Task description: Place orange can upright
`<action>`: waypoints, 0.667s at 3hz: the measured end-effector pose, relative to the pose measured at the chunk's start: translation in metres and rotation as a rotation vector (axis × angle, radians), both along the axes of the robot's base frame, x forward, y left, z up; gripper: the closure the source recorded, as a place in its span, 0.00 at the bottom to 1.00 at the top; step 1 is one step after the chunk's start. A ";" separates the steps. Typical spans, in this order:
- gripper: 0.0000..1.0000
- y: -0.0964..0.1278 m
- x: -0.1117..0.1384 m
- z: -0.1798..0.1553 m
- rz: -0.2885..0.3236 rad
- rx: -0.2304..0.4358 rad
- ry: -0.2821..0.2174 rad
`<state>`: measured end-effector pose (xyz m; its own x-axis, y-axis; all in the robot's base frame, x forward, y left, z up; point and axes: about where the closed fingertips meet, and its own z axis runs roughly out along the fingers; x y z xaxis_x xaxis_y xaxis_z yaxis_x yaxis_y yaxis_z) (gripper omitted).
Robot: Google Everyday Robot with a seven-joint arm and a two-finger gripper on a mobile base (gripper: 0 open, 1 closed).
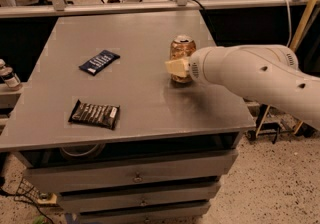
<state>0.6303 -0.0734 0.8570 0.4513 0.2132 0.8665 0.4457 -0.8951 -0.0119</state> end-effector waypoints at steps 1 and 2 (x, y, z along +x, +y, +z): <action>1.00 0.000 0.000 0.000 0.000 0.000 0.000; 1.00 0.000 -0.003 -0.003 -0.004 0.004 -0.008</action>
Offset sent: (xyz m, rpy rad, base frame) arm -0.0285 0.0045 -0.0393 0.0281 -0.0548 -0.0359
